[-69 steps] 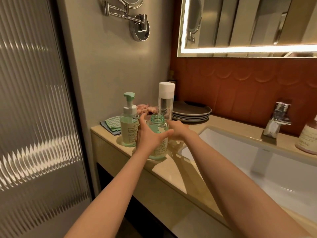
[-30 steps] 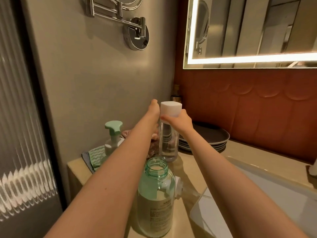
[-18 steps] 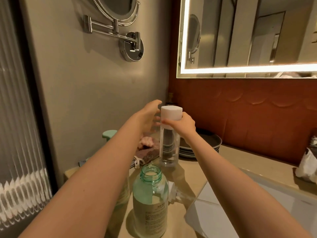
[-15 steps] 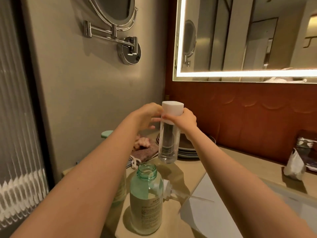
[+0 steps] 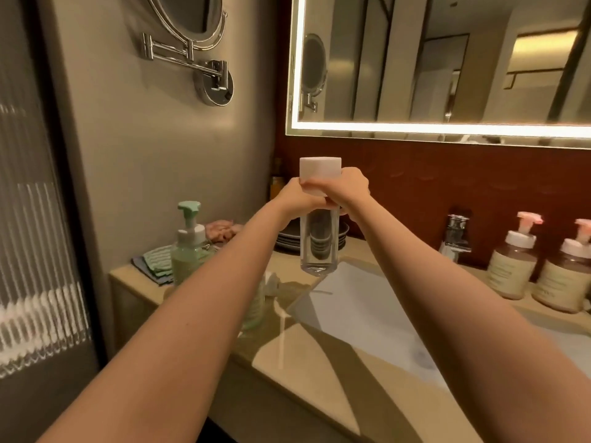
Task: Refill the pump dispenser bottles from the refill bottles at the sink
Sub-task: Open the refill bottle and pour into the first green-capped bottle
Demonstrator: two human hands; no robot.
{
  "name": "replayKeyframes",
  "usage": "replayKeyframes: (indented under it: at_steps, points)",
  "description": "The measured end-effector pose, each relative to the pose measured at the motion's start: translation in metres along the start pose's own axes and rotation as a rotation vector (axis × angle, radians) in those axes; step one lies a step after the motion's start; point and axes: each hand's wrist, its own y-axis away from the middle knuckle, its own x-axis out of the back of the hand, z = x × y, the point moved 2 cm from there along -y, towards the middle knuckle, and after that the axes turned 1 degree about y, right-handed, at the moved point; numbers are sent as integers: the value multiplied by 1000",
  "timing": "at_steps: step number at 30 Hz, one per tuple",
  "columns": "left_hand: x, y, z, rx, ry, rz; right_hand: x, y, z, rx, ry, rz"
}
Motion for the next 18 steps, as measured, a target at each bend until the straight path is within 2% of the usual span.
replayKeyframes:
  at_steps: [8,13,15,18]
  points:
    - [-31,29,-19,83,-40,392,14,54,15,-33,-45,-77]
    - [-37,51,-33,56,-76,464,15,74,15,-69,-80,-190]
    - [-38,59,-34,-2,5,450,17,79,9,-73,-93,-179]
    - [-40,72,-35,-49,74,432,19,83,1,11,38,-145]
